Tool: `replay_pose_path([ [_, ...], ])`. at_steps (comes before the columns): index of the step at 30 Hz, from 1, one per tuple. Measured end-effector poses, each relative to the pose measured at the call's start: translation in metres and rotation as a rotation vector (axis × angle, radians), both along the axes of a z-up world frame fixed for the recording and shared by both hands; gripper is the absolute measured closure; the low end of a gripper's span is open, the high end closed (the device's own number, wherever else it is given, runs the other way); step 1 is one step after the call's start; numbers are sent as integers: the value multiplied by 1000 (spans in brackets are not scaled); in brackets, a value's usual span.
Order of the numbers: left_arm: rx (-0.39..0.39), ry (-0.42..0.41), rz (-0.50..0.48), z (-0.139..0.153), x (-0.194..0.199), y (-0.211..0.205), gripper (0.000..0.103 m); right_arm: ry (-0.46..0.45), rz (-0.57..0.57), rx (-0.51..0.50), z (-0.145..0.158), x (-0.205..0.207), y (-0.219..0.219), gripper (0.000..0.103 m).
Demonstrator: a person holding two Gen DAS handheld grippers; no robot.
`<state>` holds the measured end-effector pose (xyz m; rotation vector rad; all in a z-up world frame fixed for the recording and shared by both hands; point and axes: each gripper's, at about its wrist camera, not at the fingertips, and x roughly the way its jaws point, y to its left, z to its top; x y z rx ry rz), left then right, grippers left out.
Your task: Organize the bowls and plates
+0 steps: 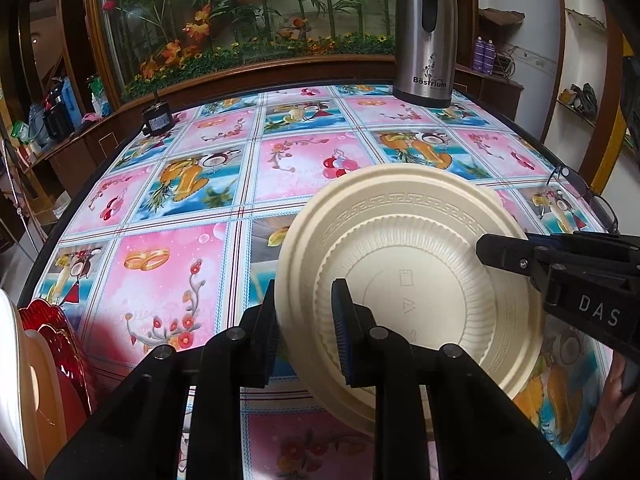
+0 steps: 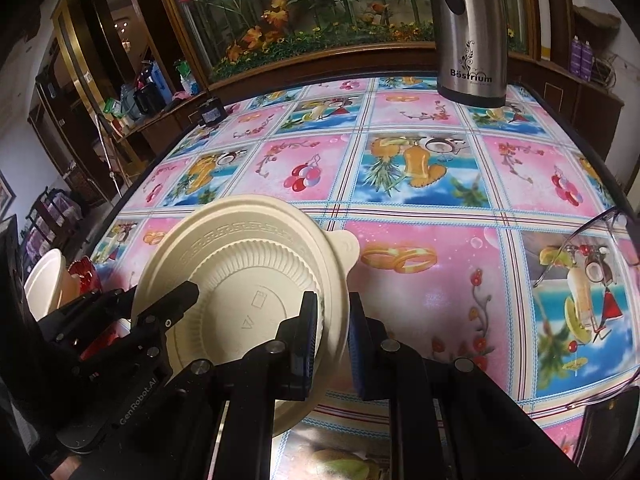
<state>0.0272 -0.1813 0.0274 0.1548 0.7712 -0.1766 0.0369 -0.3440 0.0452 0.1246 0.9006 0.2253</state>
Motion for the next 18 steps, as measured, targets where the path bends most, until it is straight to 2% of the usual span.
replay_pose_path([
  [18, -13, 20, 3, -5, 2, 2, 83, -59, 12, -115, 8, -8, 14, 86],
])
